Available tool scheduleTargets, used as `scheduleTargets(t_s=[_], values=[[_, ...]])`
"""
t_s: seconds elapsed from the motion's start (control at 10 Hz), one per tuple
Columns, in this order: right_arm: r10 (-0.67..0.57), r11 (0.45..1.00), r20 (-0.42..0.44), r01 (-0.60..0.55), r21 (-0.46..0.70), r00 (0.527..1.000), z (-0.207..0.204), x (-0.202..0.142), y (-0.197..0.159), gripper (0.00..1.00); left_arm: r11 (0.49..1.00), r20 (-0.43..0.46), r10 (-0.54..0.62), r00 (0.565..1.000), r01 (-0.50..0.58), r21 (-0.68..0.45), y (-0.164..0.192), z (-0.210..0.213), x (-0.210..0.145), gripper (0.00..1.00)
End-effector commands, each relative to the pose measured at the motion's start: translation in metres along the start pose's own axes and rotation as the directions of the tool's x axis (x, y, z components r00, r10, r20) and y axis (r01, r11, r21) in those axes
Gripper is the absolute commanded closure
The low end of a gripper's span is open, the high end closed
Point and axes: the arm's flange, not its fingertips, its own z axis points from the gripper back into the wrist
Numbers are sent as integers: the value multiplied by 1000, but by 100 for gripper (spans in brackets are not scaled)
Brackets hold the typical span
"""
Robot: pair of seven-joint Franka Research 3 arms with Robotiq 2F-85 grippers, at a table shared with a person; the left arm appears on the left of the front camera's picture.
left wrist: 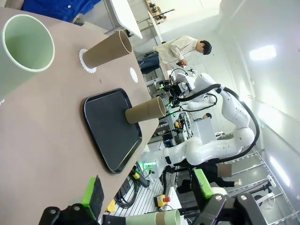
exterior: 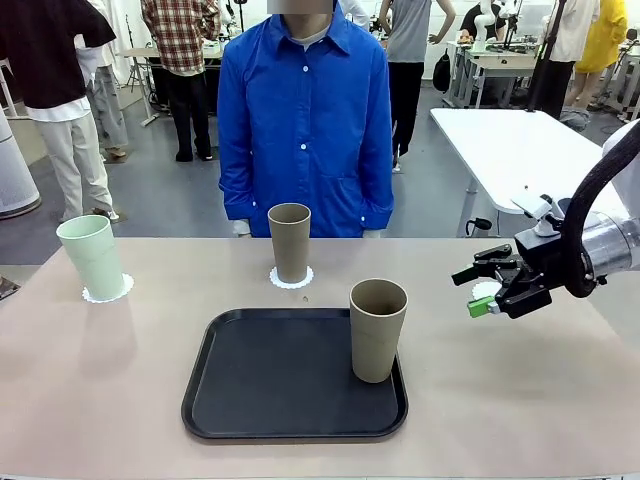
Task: Place coasters on the table and set cups on them.
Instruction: Take one Reusable plastic cup from the Flat Tray and place it on a coaster set by the human.
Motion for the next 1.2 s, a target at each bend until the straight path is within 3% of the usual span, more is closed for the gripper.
scheduleTargets(t_s=[0.0, 0.2, 0.3, 0.6, 0.8, 1.1], values=[[0, 1000, 13, -1, 30, 1000, 0, -2, 2, 0, 1000, 10, -12, 1000, 12, -10, -2, 0, -3, 0], [-3, 1000, 7, 3, 12, 1000, 0, 0, 1, 0, 1000, 10, -12, 1000, 12, -10, -2, 0, -3, 0], [139, 989, 45, -141, 46, 989, -5, -7, 2, 0, 1000, 10, -12, 1000, 12, -10, -2, 0, -3, 0], [189, 980, 191, -198, 25, 963, -12, -23, -3, 0, 1000, 10, -12, 1000, 12, -10, -2, 0, -3, 0], [100, 989, 245, -123, 77, 964, -20, -36, -14, 0, 1000, 10, -12, 1000, 12, -10, -2, 0, -3, 0], [58, 991, 213, -81, 104, 975, -46, -47, -24, 0, 1000, 10, -12, 1000, 12, -10, -2, 0, -3, 0]])
